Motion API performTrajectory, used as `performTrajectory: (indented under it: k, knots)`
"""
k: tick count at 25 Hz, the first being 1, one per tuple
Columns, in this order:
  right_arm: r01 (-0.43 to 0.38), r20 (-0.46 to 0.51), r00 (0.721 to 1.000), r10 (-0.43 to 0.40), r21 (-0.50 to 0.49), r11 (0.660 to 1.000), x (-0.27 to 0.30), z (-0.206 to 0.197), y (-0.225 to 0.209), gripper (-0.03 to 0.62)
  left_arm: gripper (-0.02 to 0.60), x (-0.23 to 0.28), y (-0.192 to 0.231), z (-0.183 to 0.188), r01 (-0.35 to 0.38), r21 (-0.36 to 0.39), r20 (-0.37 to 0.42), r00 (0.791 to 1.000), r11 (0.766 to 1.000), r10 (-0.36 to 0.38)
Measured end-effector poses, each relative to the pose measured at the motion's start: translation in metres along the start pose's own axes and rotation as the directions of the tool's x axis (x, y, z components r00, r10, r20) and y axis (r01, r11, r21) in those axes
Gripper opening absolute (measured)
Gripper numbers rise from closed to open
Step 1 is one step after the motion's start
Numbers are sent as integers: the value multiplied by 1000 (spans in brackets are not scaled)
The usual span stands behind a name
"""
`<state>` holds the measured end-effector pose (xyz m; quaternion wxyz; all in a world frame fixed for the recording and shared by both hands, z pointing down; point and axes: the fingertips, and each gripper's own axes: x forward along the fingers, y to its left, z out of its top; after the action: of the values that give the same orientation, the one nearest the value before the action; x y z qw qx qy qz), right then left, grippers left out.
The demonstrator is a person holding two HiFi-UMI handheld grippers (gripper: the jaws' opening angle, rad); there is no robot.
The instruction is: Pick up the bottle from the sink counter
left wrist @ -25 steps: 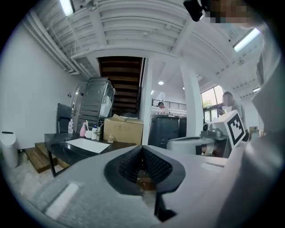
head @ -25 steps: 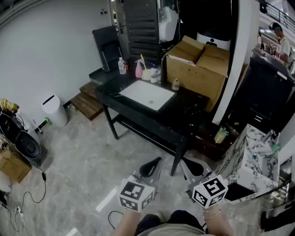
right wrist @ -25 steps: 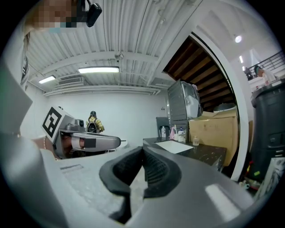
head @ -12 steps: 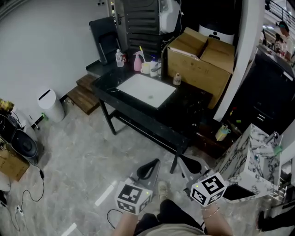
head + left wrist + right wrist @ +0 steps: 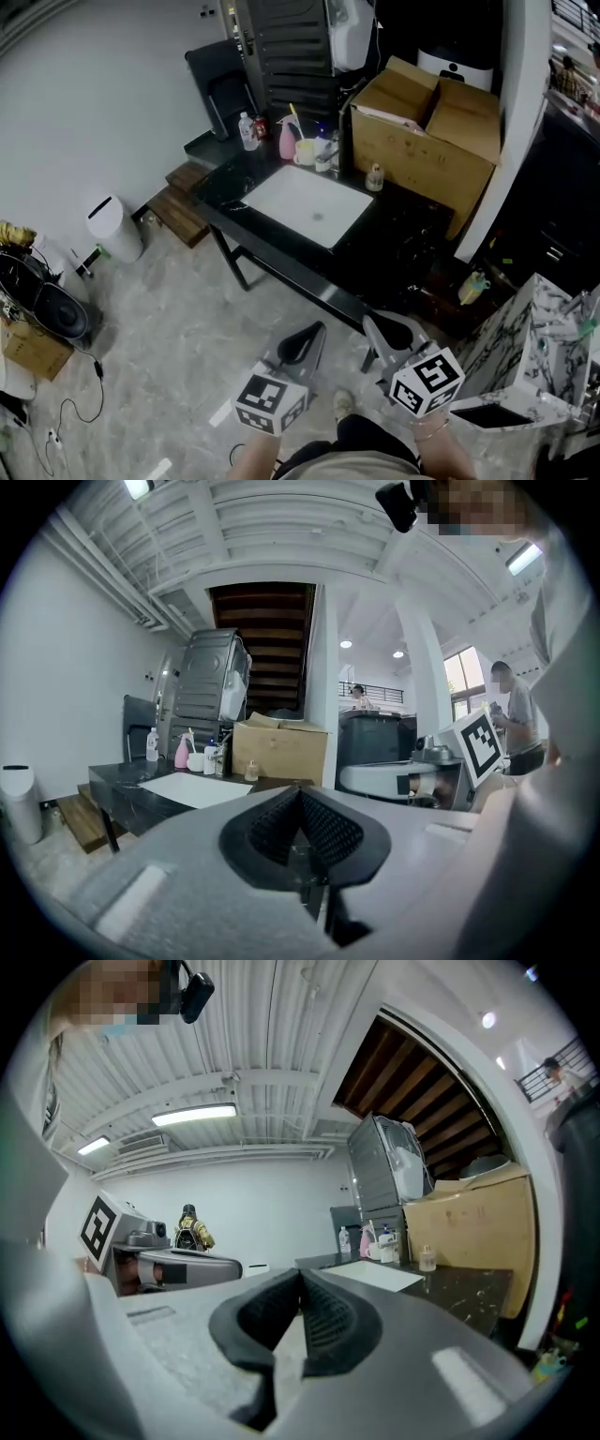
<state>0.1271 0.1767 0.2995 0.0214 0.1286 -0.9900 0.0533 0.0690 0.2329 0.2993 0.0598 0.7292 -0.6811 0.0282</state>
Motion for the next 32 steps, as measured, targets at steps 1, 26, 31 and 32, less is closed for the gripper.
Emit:
performTrajectory:
  k: [1, 26, 31, 32]
  knots:
    - [-4, -1, 1000, 4, 5, 1000, 8, 0, -7, 3, 5, 9, 6, 1, -2, -1, -4, 1000, 1000, 2]
    - [-14, -32, 999, 16, 65, 998, 96, -5, -134, 3, 5, 158, 79, 8, 15, -13, -76, 997, 1000, -16]
    - [-5, -42, 999, 8, 82, 997, 102, -12, -145, 3, 5, 183, 82, 4, 45, -27, -91, 995, 999, -47]
    - [7, -43, 999, -3, 84, 996, 104, -13, -151, 3, 5, 189, 83, 3, 54, -26, -90, 994, 998, -56]
